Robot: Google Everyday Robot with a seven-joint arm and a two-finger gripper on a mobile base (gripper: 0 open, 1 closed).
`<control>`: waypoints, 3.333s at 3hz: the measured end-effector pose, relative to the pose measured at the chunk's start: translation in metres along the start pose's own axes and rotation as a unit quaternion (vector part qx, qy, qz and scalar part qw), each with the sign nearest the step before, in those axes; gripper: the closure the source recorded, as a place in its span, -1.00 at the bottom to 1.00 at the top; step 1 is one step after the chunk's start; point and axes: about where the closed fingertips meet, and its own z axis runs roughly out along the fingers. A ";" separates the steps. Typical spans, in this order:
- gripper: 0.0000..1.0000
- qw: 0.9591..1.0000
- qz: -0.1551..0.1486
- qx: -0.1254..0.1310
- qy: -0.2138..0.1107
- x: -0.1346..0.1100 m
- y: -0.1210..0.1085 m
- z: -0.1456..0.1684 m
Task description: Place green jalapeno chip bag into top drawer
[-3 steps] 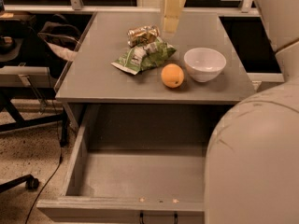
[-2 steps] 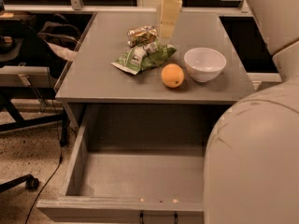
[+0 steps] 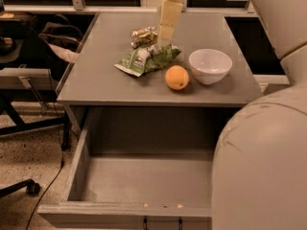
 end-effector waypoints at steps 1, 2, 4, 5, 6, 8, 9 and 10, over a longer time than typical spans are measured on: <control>-1.00 1.000 0.006 0.020 -0.005 -0.005 -0.015 0.016; -1.00 0.999 -0.001 0.032 -0.010 -0.015 -0.032 0.026; -1.00 1.000 -0.001 -0.014 -0.012 -0.016 -0.042 0.082; -1.00 0.999 0.023 -0.034 -0.007 0.000 -0.040 0.108; -1.00 0.998 0.038 -0.045 0.003 0.018 -0.039 0.125; -1.00 0.995 0.073 -0.068 0.005 0.047 -0.032 0.155; -0.62 0.995 0.073 -0.068 0.005 0.047 -0.032 0.155; 0.00 0.995 0.073 -0.068 0.005 0.047 -0.032 0.155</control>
Offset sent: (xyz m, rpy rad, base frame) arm 0.0524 0.0392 0.0020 0.0460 -0.0885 -0.0008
